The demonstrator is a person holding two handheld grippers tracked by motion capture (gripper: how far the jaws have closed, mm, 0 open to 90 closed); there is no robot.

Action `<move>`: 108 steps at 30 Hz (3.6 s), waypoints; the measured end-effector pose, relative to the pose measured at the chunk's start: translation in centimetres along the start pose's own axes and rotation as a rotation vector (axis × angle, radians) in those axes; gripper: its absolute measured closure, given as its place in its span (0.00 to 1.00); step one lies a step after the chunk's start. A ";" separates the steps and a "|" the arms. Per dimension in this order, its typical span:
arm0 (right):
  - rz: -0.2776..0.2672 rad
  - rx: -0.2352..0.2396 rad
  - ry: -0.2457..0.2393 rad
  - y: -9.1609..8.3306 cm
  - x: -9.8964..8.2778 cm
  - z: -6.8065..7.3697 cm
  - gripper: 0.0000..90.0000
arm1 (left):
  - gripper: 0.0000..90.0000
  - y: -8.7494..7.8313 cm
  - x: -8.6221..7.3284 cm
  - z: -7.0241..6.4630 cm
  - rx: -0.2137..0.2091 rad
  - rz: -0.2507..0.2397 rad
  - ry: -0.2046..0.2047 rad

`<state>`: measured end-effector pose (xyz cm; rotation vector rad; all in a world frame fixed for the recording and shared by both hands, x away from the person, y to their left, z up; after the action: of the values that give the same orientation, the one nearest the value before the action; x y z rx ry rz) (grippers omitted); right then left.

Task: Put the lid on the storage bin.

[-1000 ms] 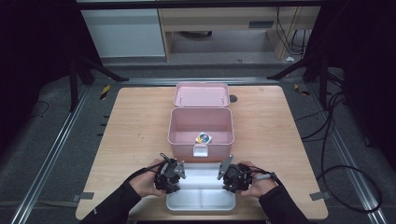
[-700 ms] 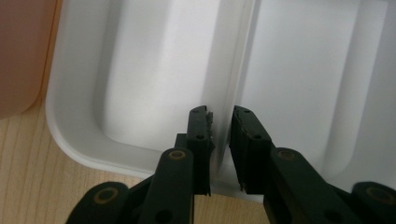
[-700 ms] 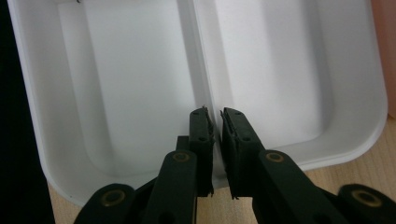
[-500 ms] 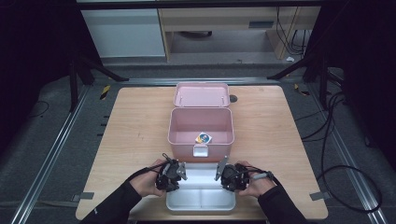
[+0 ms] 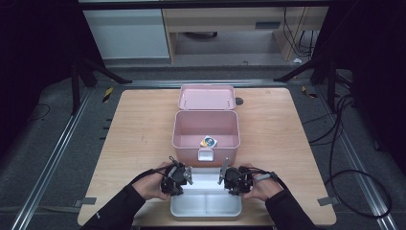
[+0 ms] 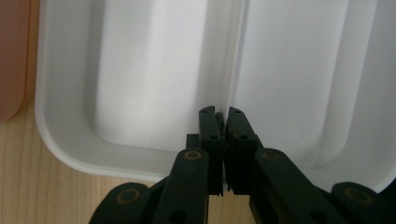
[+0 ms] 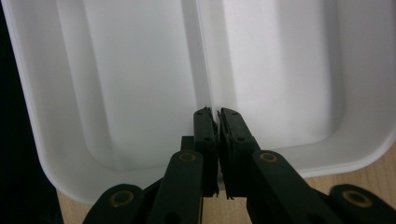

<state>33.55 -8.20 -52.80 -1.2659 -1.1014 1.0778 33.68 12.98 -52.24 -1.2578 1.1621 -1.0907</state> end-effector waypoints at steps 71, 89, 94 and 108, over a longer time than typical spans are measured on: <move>-0.219 -0.113 0.024 -15.1 0.2 -15.1 0.96 | 0.98 -16.1 1.2 15.8 0.095 -0.123 0.080; -0.177 -0.101 0.046 -11.6 1.1 -16.2 0.95 | 0.96 -12.2 1.4 17.1 0.057 -0.102 0.051; -0.196 -0.083 0.067 -10.6 0.9 -16.0 0.94 | 0.97 -11.6 1.1 16.8 0.046 -0.113 0.047; -0.281 -0.106 0.072 -9.9 0.2 -14.4 0.92 | 0.96 -10.6 0.6 15.0 0.048 -0.156 0.030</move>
<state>47.79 -10.44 -42.92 -1.1806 -1.2521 0.7661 48.99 13.74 -42.10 -1.3153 1.0672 -1.2494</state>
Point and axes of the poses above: each handheld gripper's, and its own axes: y roughly forward along the jaws, x roughly out of its top, z roughly to its left, the point moved 4 cm from there along y, roughly forward along the jaws, and after that the axes turned 13 degrees about z, right-handed, at the moved point
